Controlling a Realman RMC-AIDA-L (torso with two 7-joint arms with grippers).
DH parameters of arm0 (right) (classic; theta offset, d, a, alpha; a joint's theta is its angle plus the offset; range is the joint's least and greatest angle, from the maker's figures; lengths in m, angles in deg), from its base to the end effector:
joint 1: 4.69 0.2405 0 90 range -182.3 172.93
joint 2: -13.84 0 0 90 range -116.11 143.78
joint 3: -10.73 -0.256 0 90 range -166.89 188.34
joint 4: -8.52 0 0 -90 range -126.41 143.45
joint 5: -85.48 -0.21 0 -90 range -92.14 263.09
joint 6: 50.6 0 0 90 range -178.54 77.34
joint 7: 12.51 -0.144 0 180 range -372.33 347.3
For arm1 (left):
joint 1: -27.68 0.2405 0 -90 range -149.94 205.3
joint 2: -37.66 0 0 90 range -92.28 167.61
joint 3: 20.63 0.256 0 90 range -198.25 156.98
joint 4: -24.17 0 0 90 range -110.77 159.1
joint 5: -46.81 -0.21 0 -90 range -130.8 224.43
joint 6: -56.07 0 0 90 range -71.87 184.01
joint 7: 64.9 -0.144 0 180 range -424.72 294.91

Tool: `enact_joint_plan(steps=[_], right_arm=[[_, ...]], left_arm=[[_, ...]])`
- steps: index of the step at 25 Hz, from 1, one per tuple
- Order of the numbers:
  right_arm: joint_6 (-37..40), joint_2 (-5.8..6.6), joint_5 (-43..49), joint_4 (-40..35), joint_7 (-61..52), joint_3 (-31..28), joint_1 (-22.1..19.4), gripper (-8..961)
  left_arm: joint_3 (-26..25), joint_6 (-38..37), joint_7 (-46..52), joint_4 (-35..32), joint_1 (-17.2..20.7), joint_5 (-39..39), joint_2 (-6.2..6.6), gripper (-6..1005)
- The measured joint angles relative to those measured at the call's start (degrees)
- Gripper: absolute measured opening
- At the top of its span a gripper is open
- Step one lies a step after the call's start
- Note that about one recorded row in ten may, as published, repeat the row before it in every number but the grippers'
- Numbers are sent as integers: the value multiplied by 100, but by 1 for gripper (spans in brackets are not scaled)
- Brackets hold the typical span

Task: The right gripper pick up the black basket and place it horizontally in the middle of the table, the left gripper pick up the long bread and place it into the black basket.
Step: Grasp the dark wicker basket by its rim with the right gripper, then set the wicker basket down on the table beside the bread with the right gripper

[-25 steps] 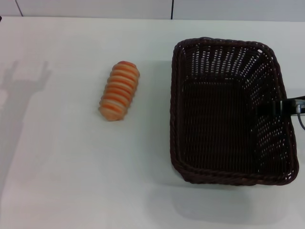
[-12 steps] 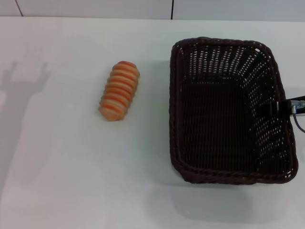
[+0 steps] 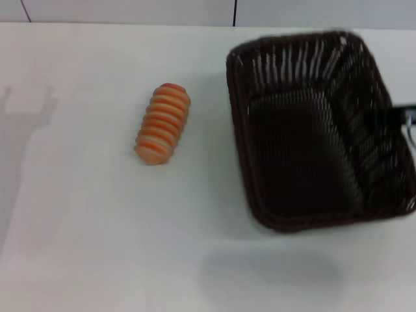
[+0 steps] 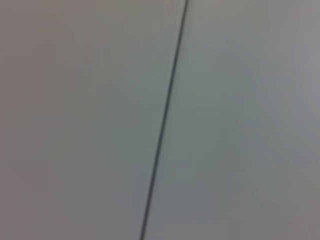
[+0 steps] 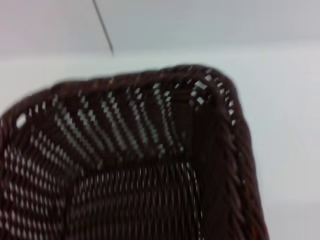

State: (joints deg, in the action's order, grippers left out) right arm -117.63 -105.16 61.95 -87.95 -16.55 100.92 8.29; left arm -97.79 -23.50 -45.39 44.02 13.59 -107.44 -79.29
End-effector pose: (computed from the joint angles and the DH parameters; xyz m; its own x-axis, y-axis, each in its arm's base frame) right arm 0.2077 0.3332 0.0253 0.4609 -0.7930 -0.3984 -0.7948 -0.1691 -0.5828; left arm -0.3318 0.2986 0.0573 0.5132 -0.3512 0.7831 0.8202 -0.0678 -0.5680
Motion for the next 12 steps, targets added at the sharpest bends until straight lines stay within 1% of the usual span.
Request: enact_joint_plan(steps=[2, 4, 6, 9, 12], right_arm=[[513, 0, -12, -93, 456, -10, -65, 168], [995, 0, -21, -234, 1121, 1, -83, 167], [1225, 0, -62, -375, 1686, -5, -17, 167], [1301, 14, -469, -549, 2847, -171, 251, 166], [877, 28, -1083, -584, 3932, -474, 692, 161]], left_arm=[[-99, 14, 0, 5, 47, -1, -18, 841], [-199, 36, 1, 6, 103, 6, -29, 841], [-325, 29, 2, 39, 171, 4, -46, 840], [-546, 34, 4, 164, 275, -15, -74, 840], [-638, 53, 7, 277, 356, -8, -78, 840]])
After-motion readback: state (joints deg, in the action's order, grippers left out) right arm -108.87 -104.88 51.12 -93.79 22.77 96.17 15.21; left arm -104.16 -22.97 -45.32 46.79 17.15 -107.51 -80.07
